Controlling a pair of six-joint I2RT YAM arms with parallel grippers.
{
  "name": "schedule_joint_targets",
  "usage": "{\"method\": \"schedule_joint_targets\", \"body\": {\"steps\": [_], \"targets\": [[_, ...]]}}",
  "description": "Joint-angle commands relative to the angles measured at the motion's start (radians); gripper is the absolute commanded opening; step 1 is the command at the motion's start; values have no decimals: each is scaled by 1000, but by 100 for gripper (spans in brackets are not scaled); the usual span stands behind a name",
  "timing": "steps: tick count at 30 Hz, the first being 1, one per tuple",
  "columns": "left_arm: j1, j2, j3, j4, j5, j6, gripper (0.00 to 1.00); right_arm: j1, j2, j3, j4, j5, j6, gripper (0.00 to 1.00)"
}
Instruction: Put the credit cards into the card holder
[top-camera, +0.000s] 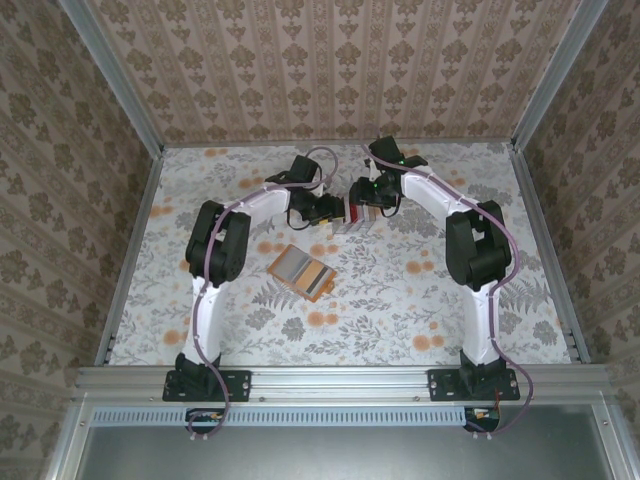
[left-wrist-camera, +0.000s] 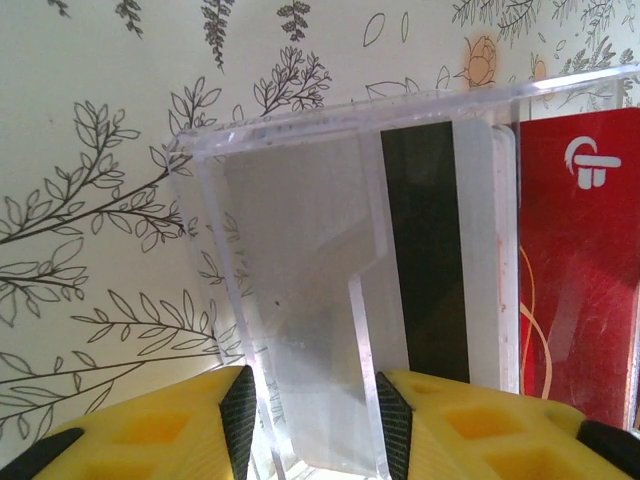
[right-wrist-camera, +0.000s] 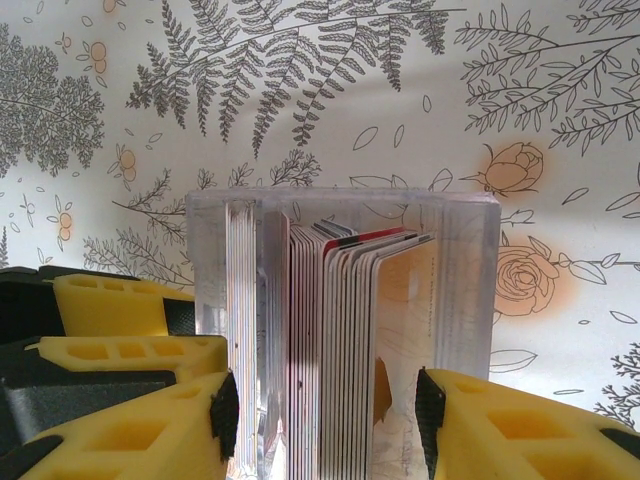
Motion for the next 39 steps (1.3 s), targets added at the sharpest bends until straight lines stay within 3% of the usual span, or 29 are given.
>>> {"method": "schedule_joint_targets", "body": {"steps": [1,23,29,35,39], "targets": [[6,11,-6,1,19,9,47,-4,0,26,-29,-14,-12,52],[-5,5,-21,24,20,-7,47,-3,-89,-13,-20,-24,-11,49],[-6,4,-20,24,20,-11,46,-5,-88,-16,-21,-23,-15,48],[-7,-4,-29,26,17,-8,46,-7,-63,-4,-66,60,-41,49],[-7,-2,-30,28,17,-11,46,-4,-48,-4,-59,30,-35,49]]}}
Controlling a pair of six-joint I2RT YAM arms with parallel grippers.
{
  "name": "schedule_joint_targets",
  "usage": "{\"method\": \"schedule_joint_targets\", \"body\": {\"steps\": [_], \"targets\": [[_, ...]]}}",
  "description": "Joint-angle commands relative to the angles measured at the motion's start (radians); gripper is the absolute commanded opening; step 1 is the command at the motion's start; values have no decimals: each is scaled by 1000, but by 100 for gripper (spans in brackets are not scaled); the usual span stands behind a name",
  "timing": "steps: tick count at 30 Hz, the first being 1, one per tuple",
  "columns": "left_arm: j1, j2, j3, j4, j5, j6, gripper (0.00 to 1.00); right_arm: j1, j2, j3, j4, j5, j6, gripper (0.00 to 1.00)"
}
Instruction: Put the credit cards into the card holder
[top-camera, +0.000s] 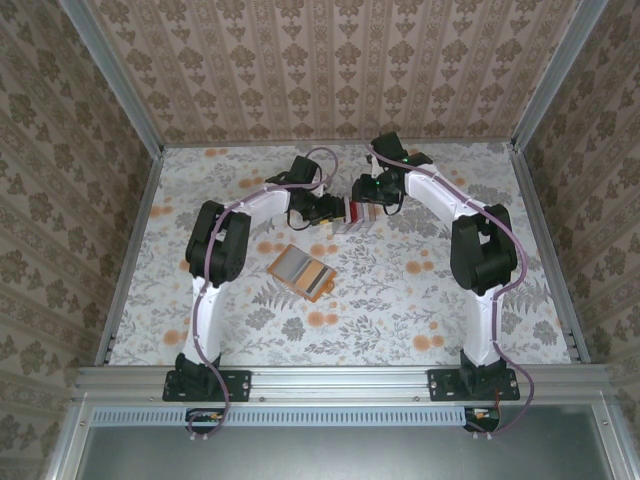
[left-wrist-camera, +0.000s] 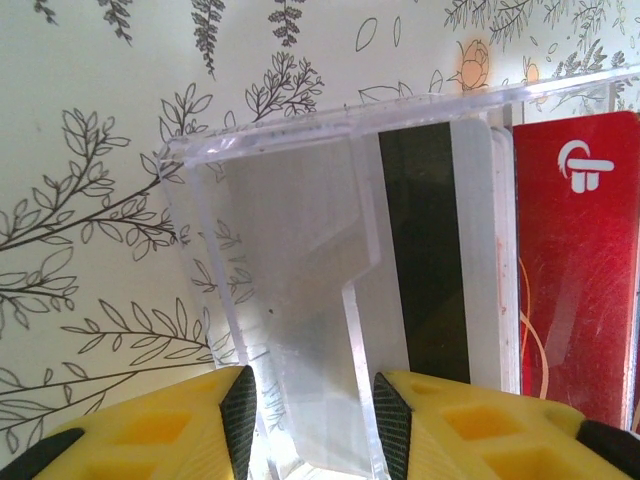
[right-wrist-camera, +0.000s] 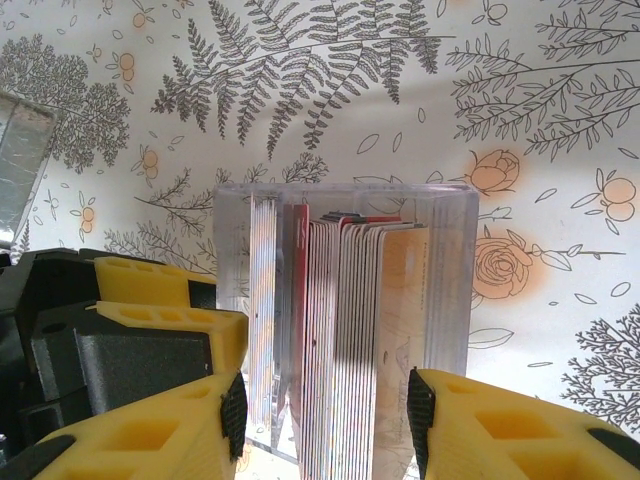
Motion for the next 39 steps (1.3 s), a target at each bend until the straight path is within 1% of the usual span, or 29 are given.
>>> {"method": "schedule_joint_targets", "body": {"steps": [1,11,30,39], "targets": [[-6,-1,-15,2,12,-11,46,-1,12,2,-29,-3,-10,49],[-9,-2,-14,-4,12,-6,46,16,97,54,-45,-19,-2,50],[-12,5,-1,-3,14,-11,46,21,26,47,-31,-53,0,48],[-12,5,4,-7,14,-11,46,20,14,47,-34,-54,0,44]]}}
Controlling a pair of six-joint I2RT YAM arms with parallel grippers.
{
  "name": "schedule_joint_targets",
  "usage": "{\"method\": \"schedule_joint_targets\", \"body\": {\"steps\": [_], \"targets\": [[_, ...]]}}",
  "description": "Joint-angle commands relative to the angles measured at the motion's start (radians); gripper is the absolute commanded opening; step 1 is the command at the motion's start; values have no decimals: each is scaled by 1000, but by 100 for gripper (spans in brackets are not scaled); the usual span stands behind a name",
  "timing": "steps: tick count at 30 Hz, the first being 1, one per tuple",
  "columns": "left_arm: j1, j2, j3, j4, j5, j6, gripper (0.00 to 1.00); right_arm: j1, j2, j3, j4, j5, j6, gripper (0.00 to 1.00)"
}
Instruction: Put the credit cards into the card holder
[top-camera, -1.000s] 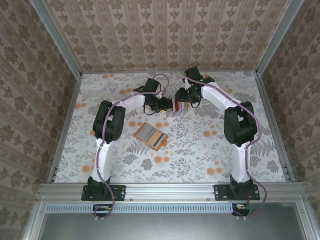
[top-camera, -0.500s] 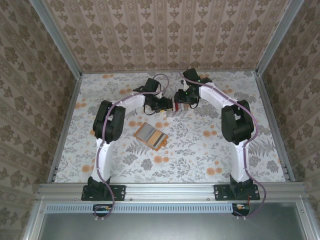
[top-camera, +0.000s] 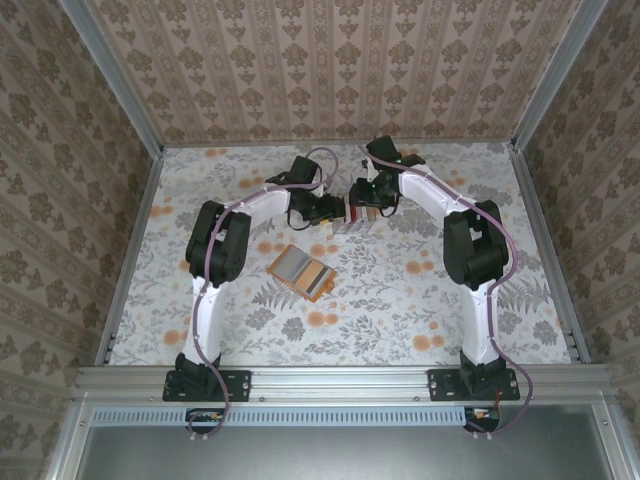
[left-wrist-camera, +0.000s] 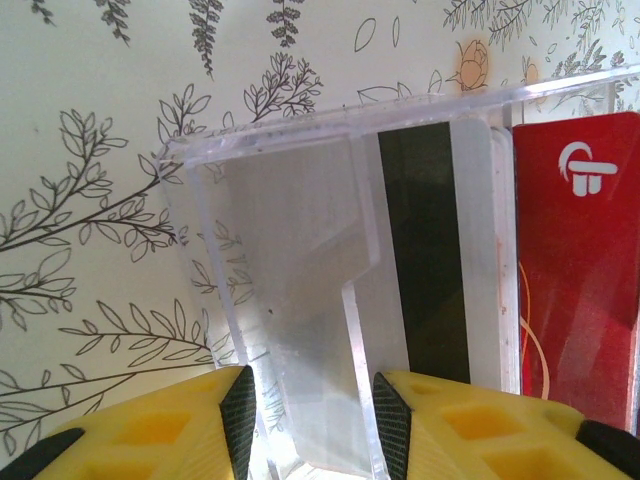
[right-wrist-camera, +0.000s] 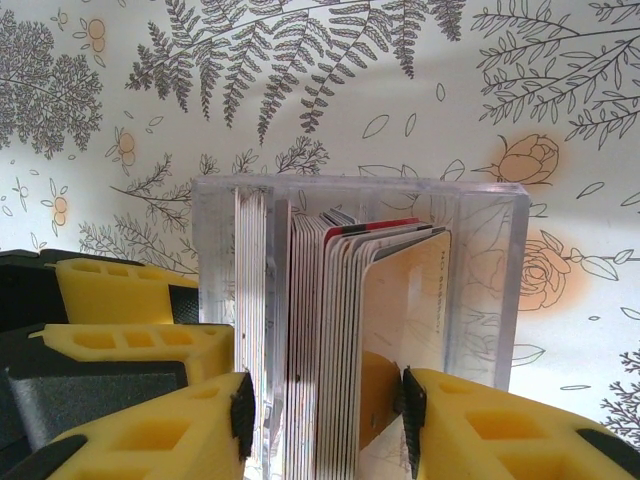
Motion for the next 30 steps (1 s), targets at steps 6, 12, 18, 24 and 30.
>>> {"method": "schedule_joint_targets", "body": {"steps": [6,12,18,24,30], "targets": [[-13,7,16,-14,12,-11,46,9,-69,11,-21,-34,-1,40],[-16,7,13,-15,13,-10,46,9,-71,8,-22,-32,-4,33],[-16,5,7,-14,11,-10,46,7,-73,0,-22,-30,-7,26],[-17,4,9,-13,10,-11,46,-1,-77,-4,-29,-17,-13,22],[-19,3,5,-11,11,-12,46,-16,-95,-25,-29,-11,-18,14]]}}
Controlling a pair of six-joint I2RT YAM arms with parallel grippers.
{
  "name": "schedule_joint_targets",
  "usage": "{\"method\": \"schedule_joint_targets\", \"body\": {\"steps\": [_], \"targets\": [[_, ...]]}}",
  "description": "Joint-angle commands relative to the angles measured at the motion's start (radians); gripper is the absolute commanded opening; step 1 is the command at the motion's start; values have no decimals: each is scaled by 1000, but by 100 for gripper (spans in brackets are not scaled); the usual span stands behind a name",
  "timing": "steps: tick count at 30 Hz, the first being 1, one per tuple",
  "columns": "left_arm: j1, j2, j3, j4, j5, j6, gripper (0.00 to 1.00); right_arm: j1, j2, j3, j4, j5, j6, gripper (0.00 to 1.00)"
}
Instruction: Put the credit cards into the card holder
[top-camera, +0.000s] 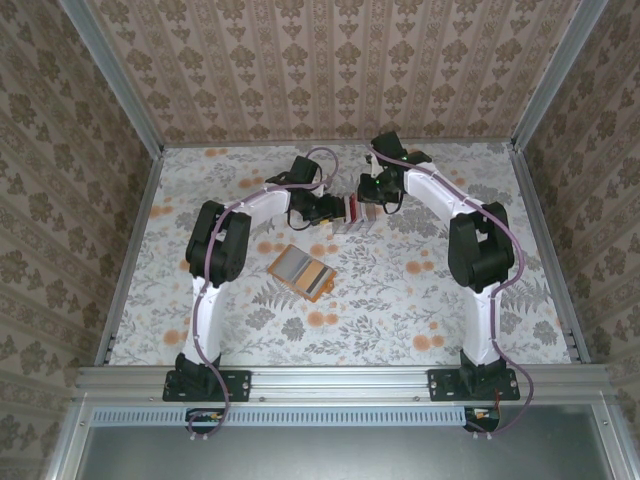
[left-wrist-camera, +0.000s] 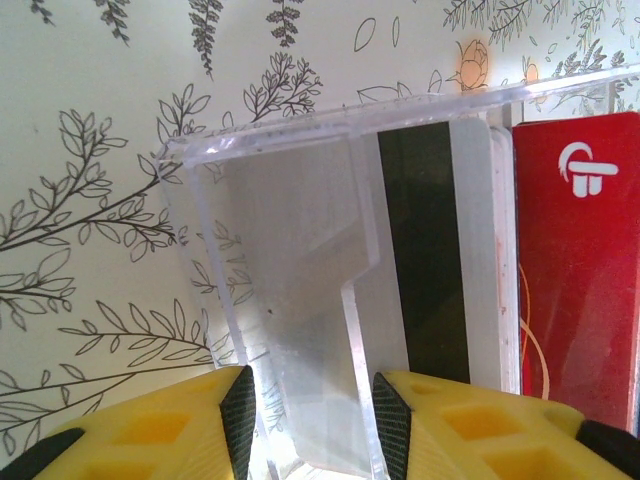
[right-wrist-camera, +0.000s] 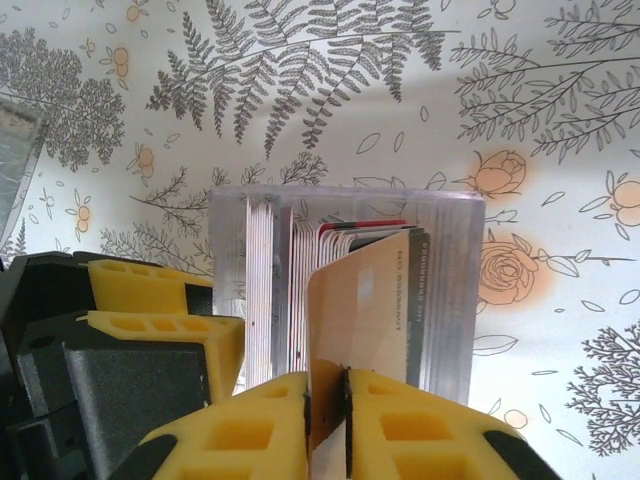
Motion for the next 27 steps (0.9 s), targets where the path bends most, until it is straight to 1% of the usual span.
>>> {"method": "schedule_joint_targets", "body": {"steps": [1,6,9,20,27], "targets": [[-18,3,6,-10,12,-13,46,0,-56,-21,-20,-11,-15,12],[-18,0,5,-10,9,-14,46,-11,-85,-37,-19,-12,-23,7],[-19,-8,5,-14,8,-12,46,-20,-110,-46,-22,-10,-29,5],[-15,-62,17,-47,-2,3,46,-46,-226,-114,-14,-25,-27,3],[5,-139,0,-99,-30,47,47,-43,-331,-189,2,-71,-15,4]]}}
